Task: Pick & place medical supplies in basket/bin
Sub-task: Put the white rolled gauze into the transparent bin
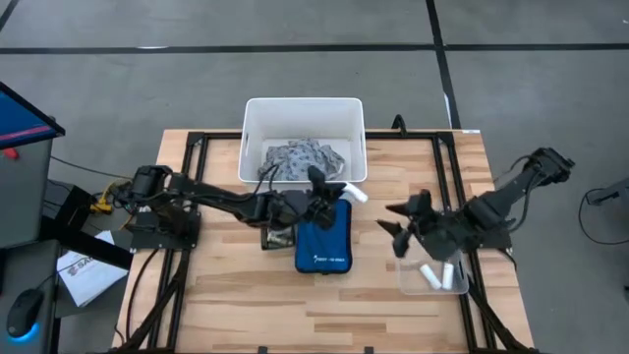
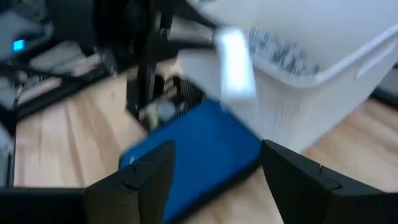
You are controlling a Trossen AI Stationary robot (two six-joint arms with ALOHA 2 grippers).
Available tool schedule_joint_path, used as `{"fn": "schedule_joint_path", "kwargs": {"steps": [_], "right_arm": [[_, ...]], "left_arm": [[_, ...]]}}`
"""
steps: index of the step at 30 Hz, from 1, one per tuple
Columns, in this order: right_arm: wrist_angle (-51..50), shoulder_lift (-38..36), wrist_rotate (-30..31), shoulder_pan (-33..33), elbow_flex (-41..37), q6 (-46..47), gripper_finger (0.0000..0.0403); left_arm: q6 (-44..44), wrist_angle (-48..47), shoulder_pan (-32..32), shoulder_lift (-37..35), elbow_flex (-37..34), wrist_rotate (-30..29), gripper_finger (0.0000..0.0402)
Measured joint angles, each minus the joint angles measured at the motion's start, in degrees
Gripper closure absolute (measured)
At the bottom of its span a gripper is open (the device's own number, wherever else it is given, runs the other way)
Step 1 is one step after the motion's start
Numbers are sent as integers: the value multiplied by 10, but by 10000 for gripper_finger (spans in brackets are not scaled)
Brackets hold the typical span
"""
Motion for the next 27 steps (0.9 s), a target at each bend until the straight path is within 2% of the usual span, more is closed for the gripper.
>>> {"fn": "schedule_joint_path", "kwargs": {"steps": [7, 13, 21, 27], "right_arm": [[83, 0, -9, -67, 0, -110, 170], [125, 0, -69, -110, 0, -188, 167], [139, 0, -114, -155, 0, -218, 169], [142, 8, -133, -169, 0, -219, 195]], "left_arm": [[21, 10, -1, 15, 36, 13, 371], [32, 23, -1, 15, 38, 19, 371], [32, 25, -1, 15, 38, 20, 369], [32, 25, -1, 15, 38, 20, 366]]}}
